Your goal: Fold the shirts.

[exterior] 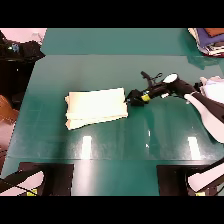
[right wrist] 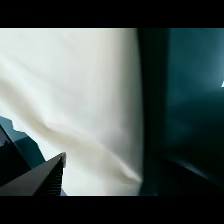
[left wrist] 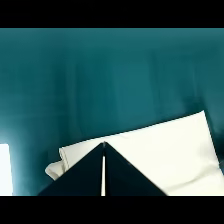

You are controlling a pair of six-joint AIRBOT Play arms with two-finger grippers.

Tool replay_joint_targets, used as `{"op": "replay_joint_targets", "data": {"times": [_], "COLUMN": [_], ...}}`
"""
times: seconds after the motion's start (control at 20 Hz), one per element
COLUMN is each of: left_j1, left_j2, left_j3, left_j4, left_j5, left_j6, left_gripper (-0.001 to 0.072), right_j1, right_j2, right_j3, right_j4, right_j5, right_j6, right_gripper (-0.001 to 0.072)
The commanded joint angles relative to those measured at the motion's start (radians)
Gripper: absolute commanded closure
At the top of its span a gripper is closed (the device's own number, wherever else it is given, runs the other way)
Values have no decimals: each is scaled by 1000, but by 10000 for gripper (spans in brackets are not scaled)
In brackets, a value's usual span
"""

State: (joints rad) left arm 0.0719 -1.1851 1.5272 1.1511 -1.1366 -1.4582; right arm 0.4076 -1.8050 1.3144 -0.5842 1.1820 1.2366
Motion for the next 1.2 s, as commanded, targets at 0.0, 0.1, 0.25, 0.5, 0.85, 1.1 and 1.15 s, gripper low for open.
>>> {"op": "replay_joint_targets", "data": {"times": [0.0, 0.1, 0.25, 0.5, 0.85, 1.1, 1.15], "left_j1": [0, 0, 0, -136, -369, -465, -475], "left_j2": [0, 0, 0, 0, 0, -15, -21], "left_j3": [0, 0, 0, 0, 0, 0, 0], "left_j4": [-7, -10, -61, -59, -60, -60, -60], "left_j5": [5, 2, -3, 11, 185, 256, 258], "left_j6": [0, -1, 0, 0, -1, -1, -2], "left_gripper": [681, 681, 682, 682, 682, 682, 681], "right_j1": [97, 149, 173, 8, -517, -873, -923], "right_j2": [-109, -149, -161, -73, 156, 191, 191], "right_j3": [104, 181, 278, 425, 462, 461, 461], "right_j4": [65, 61, 57, -99, -283, -282, -281], "right_j5": [5, 15, 13, 6, 23, 23, 22], "right_j6": [-8, -9, -36, 31, 53, 52, 47], "right_gripper": [186, 371, 695, 696, 697, 696, 696]}}
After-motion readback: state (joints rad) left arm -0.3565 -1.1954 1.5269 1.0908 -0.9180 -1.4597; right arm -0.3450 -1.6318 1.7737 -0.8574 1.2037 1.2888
